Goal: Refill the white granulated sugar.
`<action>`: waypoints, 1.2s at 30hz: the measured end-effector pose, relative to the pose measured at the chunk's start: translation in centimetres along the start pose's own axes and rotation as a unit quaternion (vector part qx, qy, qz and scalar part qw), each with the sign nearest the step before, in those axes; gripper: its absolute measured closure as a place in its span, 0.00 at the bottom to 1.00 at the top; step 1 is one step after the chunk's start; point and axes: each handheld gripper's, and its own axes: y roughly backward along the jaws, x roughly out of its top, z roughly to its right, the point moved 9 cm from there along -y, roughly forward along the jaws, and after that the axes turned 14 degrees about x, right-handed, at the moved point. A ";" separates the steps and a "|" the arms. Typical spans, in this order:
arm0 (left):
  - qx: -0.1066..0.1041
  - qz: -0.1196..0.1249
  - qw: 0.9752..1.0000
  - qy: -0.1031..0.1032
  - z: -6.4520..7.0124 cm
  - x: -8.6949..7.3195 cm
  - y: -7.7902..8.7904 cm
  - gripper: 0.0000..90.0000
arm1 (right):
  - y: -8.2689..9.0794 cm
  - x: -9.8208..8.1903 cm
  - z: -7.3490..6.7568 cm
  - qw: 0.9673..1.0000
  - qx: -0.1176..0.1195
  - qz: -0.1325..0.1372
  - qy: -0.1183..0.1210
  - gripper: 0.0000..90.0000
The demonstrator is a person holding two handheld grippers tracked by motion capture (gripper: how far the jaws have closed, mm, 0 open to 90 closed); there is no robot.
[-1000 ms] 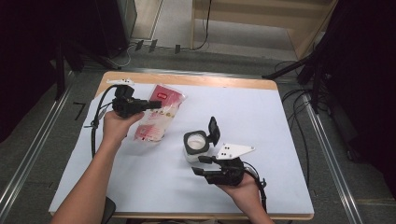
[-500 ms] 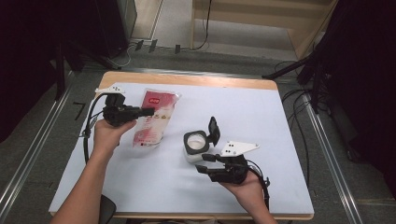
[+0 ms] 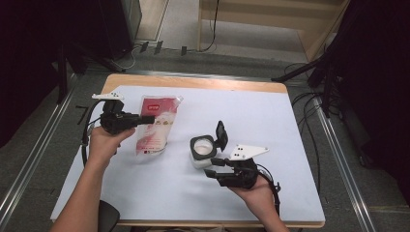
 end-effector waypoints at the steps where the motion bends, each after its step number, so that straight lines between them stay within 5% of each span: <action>1: 0.000 -0.001 1.000 -0.006 -0.1 -0.1 0.1 0.95 | 0.0 0.0 0.1 1.000 -0.001 0.000 0.001 0.60; 19: -0.001 -0.014 1.000 -0.026 0.0 -1.0 1.2 0.86 | -0.3 0.1 0.3 1.000 0.001 -0.007 0.002 0.60; 22: 0.004 -0.012 0.999 -0.042 0.0 -1.0 1.4 0.83 | -0.1 0.2 0.5 1.000 -0.002 -0.007 0.003 0.60; 36: -0.007 -0.018 0.999 -0.044 -0.4 -1.3 2.3 0.69 | 0.0 0.1 0.8 1.000 -0.005 -0.008 -0.001 0.60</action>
